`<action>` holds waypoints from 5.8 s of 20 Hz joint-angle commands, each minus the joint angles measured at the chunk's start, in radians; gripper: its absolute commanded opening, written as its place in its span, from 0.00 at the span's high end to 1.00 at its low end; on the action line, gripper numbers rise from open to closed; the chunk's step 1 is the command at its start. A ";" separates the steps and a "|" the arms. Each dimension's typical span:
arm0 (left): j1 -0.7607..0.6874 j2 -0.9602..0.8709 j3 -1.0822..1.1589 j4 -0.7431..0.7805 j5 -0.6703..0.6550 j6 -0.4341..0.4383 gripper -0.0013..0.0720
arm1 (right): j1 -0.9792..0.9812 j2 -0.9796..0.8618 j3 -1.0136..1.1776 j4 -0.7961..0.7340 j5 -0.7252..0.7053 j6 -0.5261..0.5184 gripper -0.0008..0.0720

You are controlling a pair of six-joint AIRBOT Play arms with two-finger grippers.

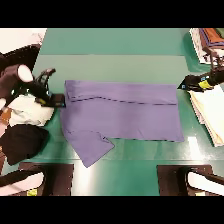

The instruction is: Fold the shirts.

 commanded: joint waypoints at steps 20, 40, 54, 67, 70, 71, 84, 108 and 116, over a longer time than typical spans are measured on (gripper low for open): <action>-0.001 0.426 -0.685 -0.436 0.276 -0.001 0.78 | 0.000 0.084 0.000 0.058 0.028 0.000 0.38; -0.001 0.427 -0.592 -0.454 0.187 0.092 0.95 | -0.412 0.126 -0.813 0.135 -0.056 -0.056 0.52; -0.001 0.651 -0.399 -0.226 -0.176 -0.063 0.95 | -0.293 0.541 -0.631 -0.074 0.194 -0.055 0.97; 0.000 -0.086 0.103 -0.216 0.329 0.203 0.95 | -0.067 -0.104 -0.127 0.012 -0.037 -0.054 0.96; 0.000 -0.179 0.177 -0.220 0.348 0.203 0.95 | -0.068 -0.227 -0.021 0.114 -0.063 -0.055 0.96; 0.000 -0.187 0.181 -0.222 0.350 0.203 0.95 | -0.068 -0.260 0.011 0.122 -0.062 -0.055 0.96; -0.001 -0.185 0.222 -0.314 0.143 0.163 0.93 | -0.309 -0.298 -0.109 0.200 0.076 -0.184 0.35; -0.522 -0.655 0.594 -0.447 0.388 0.039 0.95 | 0.032 -0.159 0.259 0.635 0.092 -0.256 0.97; -0.533 -0.681 0.605 -0.412 0.407 0.039 0.95 | 0.257 -0.160 0.350 0.636 0.014 -0.253 0.97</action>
